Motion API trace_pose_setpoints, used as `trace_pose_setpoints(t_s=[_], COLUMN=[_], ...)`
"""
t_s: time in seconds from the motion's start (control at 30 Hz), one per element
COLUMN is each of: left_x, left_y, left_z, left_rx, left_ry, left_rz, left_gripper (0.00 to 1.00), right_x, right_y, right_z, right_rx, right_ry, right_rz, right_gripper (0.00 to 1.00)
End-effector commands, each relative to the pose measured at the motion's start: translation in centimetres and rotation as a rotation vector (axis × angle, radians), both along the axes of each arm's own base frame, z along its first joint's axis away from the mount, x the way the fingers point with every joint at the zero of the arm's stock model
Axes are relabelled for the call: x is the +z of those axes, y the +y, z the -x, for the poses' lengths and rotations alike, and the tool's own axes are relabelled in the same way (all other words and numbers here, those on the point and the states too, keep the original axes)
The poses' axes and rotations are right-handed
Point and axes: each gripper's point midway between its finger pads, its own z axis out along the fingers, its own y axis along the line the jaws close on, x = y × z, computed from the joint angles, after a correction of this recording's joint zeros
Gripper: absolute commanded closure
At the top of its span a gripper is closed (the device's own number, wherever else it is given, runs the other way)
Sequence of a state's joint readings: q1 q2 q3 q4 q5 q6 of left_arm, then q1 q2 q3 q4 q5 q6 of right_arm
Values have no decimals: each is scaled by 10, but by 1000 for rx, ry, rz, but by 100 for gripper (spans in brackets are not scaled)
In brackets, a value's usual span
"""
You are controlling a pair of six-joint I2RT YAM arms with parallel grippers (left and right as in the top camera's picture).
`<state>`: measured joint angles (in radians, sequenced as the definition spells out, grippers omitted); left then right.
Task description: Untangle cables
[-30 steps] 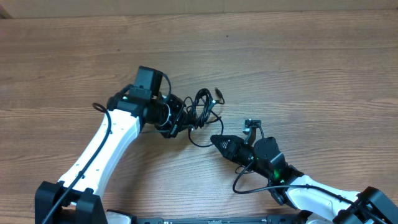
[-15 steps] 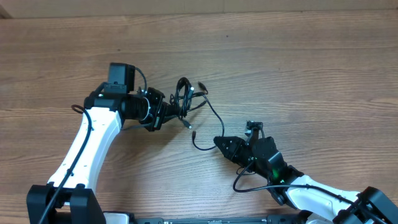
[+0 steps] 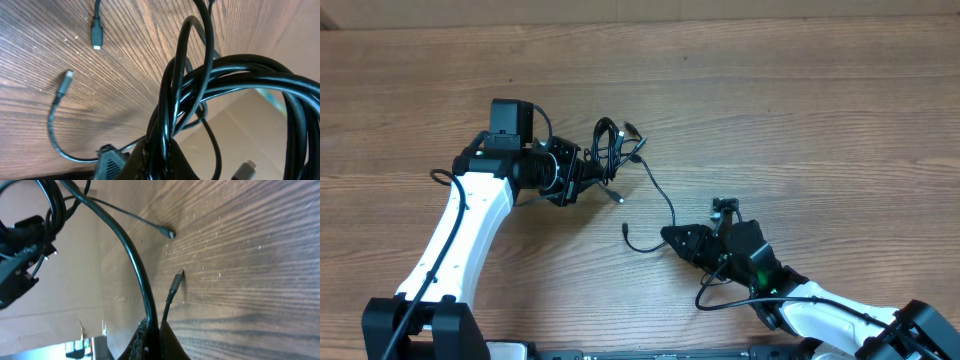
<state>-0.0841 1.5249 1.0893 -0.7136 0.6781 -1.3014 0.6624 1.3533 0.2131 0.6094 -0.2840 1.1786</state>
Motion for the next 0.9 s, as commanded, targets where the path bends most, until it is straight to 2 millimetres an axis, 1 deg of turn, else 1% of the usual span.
trace_pose_setpoints(t_s=[0.0, 0.03, 0.13, 0.23, 0.3, 0.4, 0.47, 0.53, 0.6, 0.67, 0.73, 0.87], left_x=[25, 36, 54, 63, 68, 77, 81, 81, 78, 77, 74, 63], left_y=[-13, -22, -35, -41, -41, -38, -37, -34, -31, -31, -31, -27], left_z=[0, 2, 11, 15, 10, -6, -14, -23, -27, -26, -24, -20], left_rx=[39, 1, -67, -65, -51, -22, -1, 28, 46, 34, 20, 12], left_ry=[49, 41, 48, 96, 91, 43, 20, -12, -27, -37, -41, -48], left_rz=[148, 218, 339, 410, 429, 451, 459, 439, 414, 403, 392, 333], left_gripper=[91, 95, 96, 96, 96, 96, 96, 96, 96, 96, 96, 96], right_x=[-4, -8, -11, -11, -15, -25, -26, -26, -26, -26, -26, -25], right_y=[5, 3, 2, 2, 0, -3, -2, -1, -1, -1, -2, -2], right_z=[10, 12, 12, 13, 15, 21, 24, 26, 26, 26, 25, 22], right_rx=[46, 33, 19, 20, 4, -13, 0, 10, 11, 10, 3, -5], right_ry=[44, 81, 101, 103, 143, 220, 233, 238, 238, 238, 235, 225], right_rz=[-13, -12, -8, -8, -10, -4, -3, -6, -7, -7, -4, -5], right_gripper=[96, 96, 96, 96, 96, 96, 96, 96, 95, 87, 74, 37])
